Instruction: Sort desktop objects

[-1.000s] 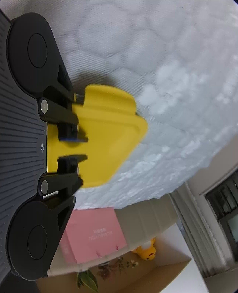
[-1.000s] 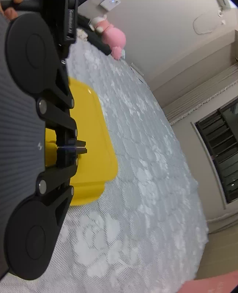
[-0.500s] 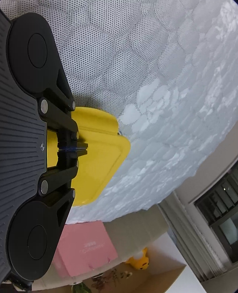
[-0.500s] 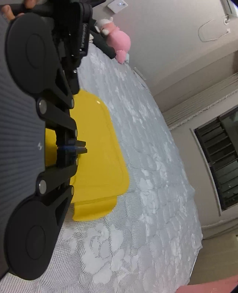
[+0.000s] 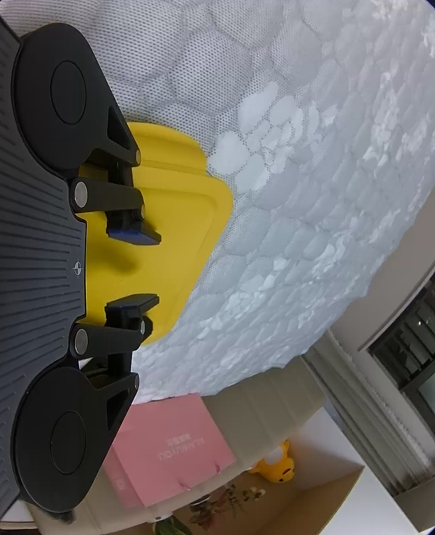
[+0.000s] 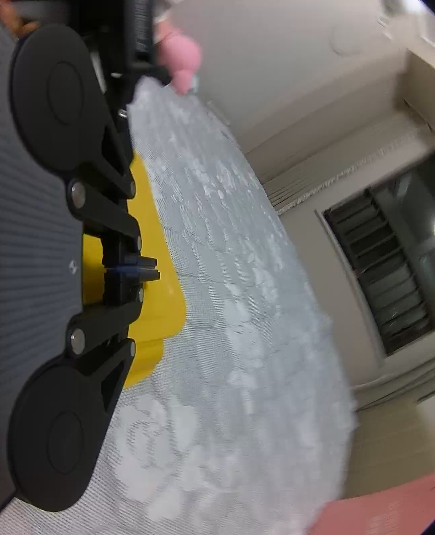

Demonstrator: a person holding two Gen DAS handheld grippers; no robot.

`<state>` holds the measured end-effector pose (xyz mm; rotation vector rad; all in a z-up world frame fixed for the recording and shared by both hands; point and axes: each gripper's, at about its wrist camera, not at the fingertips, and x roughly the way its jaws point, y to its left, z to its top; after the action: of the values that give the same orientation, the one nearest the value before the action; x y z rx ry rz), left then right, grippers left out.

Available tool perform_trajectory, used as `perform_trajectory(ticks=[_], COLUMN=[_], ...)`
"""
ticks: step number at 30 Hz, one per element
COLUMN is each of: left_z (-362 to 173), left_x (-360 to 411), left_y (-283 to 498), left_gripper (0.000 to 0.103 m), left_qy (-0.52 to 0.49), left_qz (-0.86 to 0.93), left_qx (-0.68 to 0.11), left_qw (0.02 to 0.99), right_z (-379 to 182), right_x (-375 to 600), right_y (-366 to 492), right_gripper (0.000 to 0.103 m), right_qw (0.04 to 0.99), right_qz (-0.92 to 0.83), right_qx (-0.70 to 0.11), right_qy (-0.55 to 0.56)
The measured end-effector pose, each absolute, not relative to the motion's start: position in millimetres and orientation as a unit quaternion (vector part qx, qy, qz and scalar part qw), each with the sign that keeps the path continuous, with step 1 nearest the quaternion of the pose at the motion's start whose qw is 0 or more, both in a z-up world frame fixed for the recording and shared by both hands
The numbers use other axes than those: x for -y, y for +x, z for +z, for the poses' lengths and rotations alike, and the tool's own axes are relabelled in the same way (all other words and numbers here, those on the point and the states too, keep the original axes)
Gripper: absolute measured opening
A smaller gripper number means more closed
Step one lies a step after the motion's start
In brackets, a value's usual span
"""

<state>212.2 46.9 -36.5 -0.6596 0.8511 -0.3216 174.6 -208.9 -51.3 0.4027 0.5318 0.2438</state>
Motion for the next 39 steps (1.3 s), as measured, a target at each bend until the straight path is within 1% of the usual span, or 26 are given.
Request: perform_trajectory(ticks=[1, 2, 3, 4, 6, 9, 13, 15, 16, 17, 21, 22, 24, 27, 28, 29, 31, 35, 39], left_z=[-38.1, -39.2, -41.0, -42.8, -48.2, -52.0, -45.5, -40.7, -37.5, -33.9, -26.4, -29.2, -37.5, -44.2, -45.7, -47.6, -54.1, -58.7, -56.2], left_x=[-49.2, -52.3, -55.1, -57.7, -63.0, -67.2, -60.1, -57.8, -56.4, -53.6, -31.9, -26.7, -22.3, -18.1, -16.8, -16.3, -19.0, -17.4, 1.2], left_y=[213.8, 214.1, 214.0, 213.4, 208.7, 201.8, 195.8, 188.9, 183.0, 175.2, 137.3, 132.4, 130.5, 127.7, 127.9, 128.0, 127.3, 124.5, 121.3], left_gripper=[0.032, 0.026, 0.023, 0.015, 0.003, 0.004, 0.004, 0.02, 0.04, 0.054, 0.072, 0.072, 0.064, 0.045, 0.027, 0.012, 0.006, 0.004, 0.004], left_qy=[-0.318, -0.324, -0.328, -0.331, -0.341, -0.346, -0.317, -0.309, -0.305, -0.292, -0.174, -0.152, -0.147, -0.134, -0.127, -0.122, -0.121, -0.102, -0.046], left_qz=[-0.154, -0.153, -0.151, -0.149, -0.148, -0.155, -0.153, -0.157, -0.163, -0.166, -0.155, -0.151, -0.15, -0.149, -0.153, -0.156, -0.158, -0.147, -0.117], left_qx=[-0.406, -0.409, -0.412, -0.414, -0.416, -0.413, -0.399, -0.381, -0.365, -0.347, -0.246, -0.235, -0.236, -0.225, -0.225, -0.224, -0.212, -0.193, -0.184], left_qw=[0.843, 0.839, 0.837, 0.835, 0.83, 0.828, 0.847, 0.857, 0.864, 0.875, 0.941, 0.948, 0.949, 0.953, 0.954, 0.954, 0.957, 0.965, 0.975], right_z=[-51.4, -51.4, -51.4, -51.0, -50.3, -49.2, -49.6, -50.0, -50.8, -51.5, -56.4, -57.6, -59.2, -58.5, -59.0, -59.6, -60.8, -62.4, -60.9], right_x=[205.9, 203.1, 201.9, 202.1, 202.5, 200.8, 195.4, 195.2, 196.0, 196.8, 197.9, 196.7, 194.3, 194.2, 196.2, 198.0, 200.8, 195.3, 186.2], right_y=[172.6, 170.8, 170.3, 169.5, 167.9, 164.6, 163.4, 163.4, 163.5, 163.6, 160.1, 158.6, 156.3, 155.3, 155.5, 155.7, 155.5, 151.3, 146.0], right_gripper=[0.0, 0.0, 0.0, 0.0, 0.0, 0.0, 0.0, 0.0, 0.0, 0.0, 0.0, 0.0, 0.001, 0.002, 0.002, 0.002, 0.001, 0.001, 0.001], right_qw=[0.94, 0.942, 0.944, 0.943, 0.941, 0.943, 0.949, 0.949, 0.949, 0.949, 0.953, 0.955, 0.959, 0.959, 0.958, 0.957, 0.957, 0.963, 0.969], right_qz=[0.12, 0.121, 0.118, 0.119, 0.121, 0.119, 0.115, 0.115, 0.117, 0.118, 0.124, 0.127, 0.129, 0.133, 0.137, 0.14, 0.147, 0.148, 0.135], right_qx=[-0.258, -0.255, -0.254, -0.254, -0.256, -0.253, -0.246, -0.244, -0.242, -0.24, -0.224, -0.216, -0.208, -0.207, -0.207, -0.206, -0.203, -0.19, -0.186], right_qy=[0.188, 0.179, 0.176, 0.179, 0.184, 0.179, 0.163, 0.162, 0.164, 0.165, 0.164, 0.156, 0.142, 0.138, 0.142, 0.146, 0.147, 0.118, 0.091])
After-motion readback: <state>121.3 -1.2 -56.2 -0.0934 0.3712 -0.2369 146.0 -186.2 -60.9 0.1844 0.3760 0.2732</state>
